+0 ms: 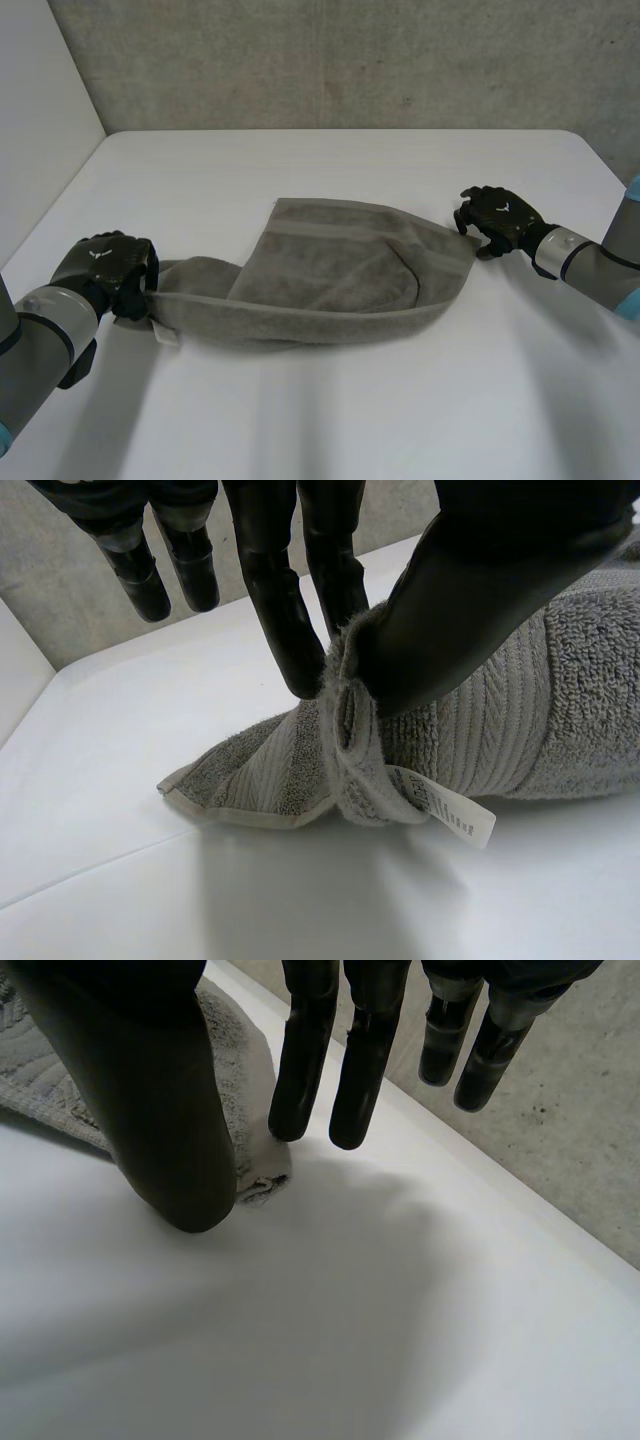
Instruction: Fold the towel.
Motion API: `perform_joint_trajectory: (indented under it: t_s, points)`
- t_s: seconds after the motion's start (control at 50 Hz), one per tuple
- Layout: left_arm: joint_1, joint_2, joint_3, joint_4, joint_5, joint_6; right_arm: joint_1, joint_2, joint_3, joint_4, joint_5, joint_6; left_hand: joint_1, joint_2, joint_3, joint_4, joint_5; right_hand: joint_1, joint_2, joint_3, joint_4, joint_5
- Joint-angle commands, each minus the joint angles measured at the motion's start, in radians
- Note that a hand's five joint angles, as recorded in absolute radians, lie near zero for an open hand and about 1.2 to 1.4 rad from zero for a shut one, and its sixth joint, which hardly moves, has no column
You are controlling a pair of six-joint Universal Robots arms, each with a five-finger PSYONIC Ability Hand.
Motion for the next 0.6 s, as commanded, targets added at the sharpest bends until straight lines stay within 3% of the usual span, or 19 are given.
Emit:
perform_joint_trajectory:
  t_s: [0.02,0.52,0.6]
  points:
    - [-0.002,-0.001,0.001,0.0,0.0,0.0,0.0,0.007,-0.011,0.006,-0.001,0.001,-0.017,-0.013,-0.043,-0.05,-0.019,0.047,0.047,-0.007,-0.06,0.081]
    - [-0.002,-0.001,-0.014,0.006,0.0,0.0,0.002,0.022,-0.026,0.009,0.0,0.012,-0.017,-0.013,-0.043,-0.05,-0.019,0.065,0.065,-0.007,-0.06,0.098]
    - [-0.003,-0.001,-0.014,0.008,0.002,0.0,0.008,0.022,-0.026,0.009,-0.001,0.012,-0.017,-0.013,-0.043,-0.05,-0.019,0.258,0.257,-0.007,-0.06,0.291]
